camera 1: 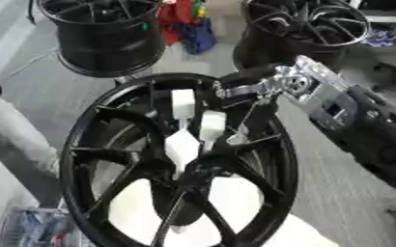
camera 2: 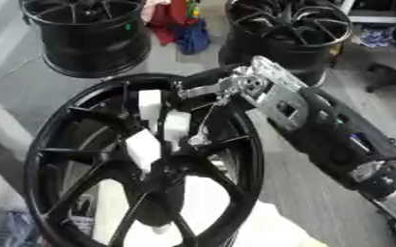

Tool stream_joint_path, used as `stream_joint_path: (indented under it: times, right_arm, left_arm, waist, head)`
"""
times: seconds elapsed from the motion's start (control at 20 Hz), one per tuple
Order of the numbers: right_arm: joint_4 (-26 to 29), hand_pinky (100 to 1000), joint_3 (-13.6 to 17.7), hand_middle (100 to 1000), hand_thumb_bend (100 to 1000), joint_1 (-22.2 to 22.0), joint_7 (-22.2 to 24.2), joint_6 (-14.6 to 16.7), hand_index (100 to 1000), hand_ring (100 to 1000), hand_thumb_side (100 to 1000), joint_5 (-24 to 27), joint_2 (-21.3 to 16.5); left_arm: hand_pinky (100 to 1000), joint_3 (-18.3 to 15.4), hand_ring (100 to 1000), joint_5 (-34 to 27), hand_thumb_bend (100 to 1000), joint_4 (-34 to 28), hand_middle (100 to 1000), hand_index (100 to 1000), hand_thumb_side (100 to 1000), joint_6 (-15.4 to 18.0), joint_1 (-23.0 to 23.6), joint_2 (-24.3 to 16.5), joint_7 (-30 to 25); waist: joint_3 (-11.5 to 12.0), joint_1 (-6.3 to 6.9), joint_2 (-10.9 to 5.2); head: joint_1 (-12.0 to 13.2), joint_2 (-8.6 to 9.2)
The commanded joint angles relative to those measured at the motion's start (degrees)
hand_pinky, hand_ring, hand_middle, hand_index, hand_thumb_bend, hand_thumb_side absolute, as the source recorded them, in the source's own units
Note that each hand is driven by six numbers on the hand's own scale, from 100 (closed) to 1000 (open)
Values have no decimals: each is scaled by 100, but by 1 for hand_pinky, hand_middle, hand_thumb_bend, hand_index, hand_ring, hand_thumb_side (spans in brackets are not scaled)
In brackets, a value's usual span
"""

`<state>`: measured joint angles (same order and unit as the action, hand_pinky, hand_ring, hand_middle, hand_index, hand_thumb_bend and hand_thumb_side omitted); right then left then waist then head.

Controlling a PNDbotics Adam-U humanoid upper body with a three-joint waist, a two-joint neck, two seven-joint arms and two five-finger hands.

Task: Pull the pin out of the wheel hub.

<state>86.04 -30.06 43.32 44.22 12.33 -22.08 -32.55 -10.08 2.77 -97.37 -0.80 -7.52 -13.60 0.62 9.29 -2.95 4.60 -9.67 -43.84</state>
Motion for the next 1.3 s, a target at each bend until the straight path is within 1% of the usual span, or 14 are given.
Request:
stream_joint_path:
  times: [0.05,0.25,0.5,0.65,0.75,0.85,0.9,0.95,1.2,1.25,1.3]
  right_arm:
    - [104,662,42,676,269,75,17,52,798,635,300,-93,-154]
    - [98,622,30,657,222,74,4,85,789,603,265,-156,-128]
    - [56,543,17,615,100,92,-58,97,753,533,205,-200,-69]
    - [50,481,12,564,100,125,-111,93,705,481,124,-208,-38]
    - [63,441,9,530,100,155,-138,76,663,449,100,-189,-30]
    - [112,409,11,497,100,199,-158,50,643,420,100,-147,-36]
    - [161,399,15,488,100,225,-166,34,634,411,148,-112,-49]
    - [218,399,20,487,100,246,-169,14,634,411,100,-75,-68]
    - [623,384,98,477,100,382,-158,-163,634,397,100,175,-233]
    - [702,384,123,476,100,407,-155,-213,634,396,180,237,-267]
    - [777,385,147,476,100,432,-153,-257,634,396,100,294,-301]
  left_arm:
    - [629,-18,683,5,359,-80,720,787,348,8,-60,-111,-12]
    - [629,-18,683,2,360,-78,720,787,348,8,-58,-109,-17]
    - [629,-17,683,5,358,-73,720,787,348,8,-57,-103,-24]
    - [629,-16,683,6,358,-70,720,787,347,9,-55,-102,-25]
    - [629,-14,683,6,359,-68,719,787,347,8,-54,-104,-24]
    - [629,-12,683,6,359,-66,719,787,347,7,-55,-105,-25]
    - [629,-11,683,7,360,-64,719,787,347,6,-54,-108,-25]
    - [629,-10,683,8,360,-63,719,787,347,6,-54,-110,-25]
    - [630,-7,683,9,358,-56,719,787,347,5,-54,-131,-29]
    - [630,-6,683,9,355,-54,719,787,350,4,-54,-135,-31]
    - [629,-6,683,9,358,-53,719,787,347,4,-54,-138,-32]
  waist:
    - [-3,21,-57]
    - [0,22,-58]
    - [10,20,-57]
    - [20,17,-58]
    - [26,12,-60]
    - [29,5,-65]
    - [29,0,-68]
    - [28,-4,-70]
    - [13,-34,-90]
    - [10,-39,-93]
    - [8,-43,-98]
  head:
    - [-23,-28]
    - [-34,-28]
    - [-53,-28]
    - [-69,-28]
    - [-78,-28]
    - [-81,-28]
    - [-81,-28]
    - [-80,-28]
    - [-90,-28]
    - [-91,-28]
    - [-93,-28]
